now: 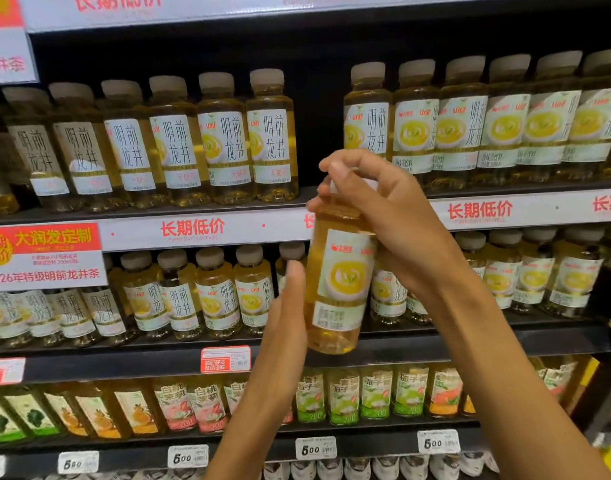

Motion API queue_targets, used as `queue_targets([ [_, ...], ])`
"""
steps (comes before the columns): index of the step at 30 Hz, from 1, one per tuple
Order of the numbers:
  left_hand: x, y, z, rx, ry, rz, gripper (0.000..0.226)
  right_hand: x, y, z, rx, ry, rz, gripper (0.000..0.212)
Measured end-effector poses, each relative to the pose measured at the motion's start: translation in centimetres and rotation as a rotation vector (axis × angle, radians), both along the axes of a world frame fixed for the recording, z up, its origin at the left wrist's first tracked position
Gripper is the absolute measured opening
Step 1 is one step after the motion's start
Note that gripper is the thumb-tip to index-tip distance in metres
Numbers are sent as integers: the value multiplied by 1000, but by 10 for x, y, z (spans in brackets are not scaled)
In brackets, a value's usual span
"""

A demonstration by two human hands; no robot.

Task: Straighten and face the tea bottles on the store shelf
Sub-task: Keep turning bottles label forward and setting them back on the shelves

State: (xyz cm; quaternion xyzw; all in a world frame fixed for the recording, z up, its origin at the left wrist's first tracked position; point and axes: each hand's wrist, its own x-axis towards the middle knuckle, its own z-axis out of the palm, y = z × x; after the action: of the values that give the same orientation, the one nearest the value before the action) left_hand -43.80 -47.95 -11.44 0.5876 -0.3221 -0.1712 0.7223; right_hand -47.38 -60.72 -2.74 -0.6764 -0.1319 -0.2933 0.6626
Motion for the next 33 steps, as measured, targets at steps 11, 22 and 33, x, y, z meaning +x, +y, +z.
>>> queue_targets([
  [11, -2, -2, 10, -147, 234, -198, 69, 8, -3, 3, 36, 52, 123, 17],
  [22, -9, 9, 20, -315, 477, -555, 54, 16, -4, 2, 155, 145, 107, 20],
  [33, -23, 27, 44, -446, 641, -704, 53, 15, 3, -6, 311, 367, 169, 41],
])
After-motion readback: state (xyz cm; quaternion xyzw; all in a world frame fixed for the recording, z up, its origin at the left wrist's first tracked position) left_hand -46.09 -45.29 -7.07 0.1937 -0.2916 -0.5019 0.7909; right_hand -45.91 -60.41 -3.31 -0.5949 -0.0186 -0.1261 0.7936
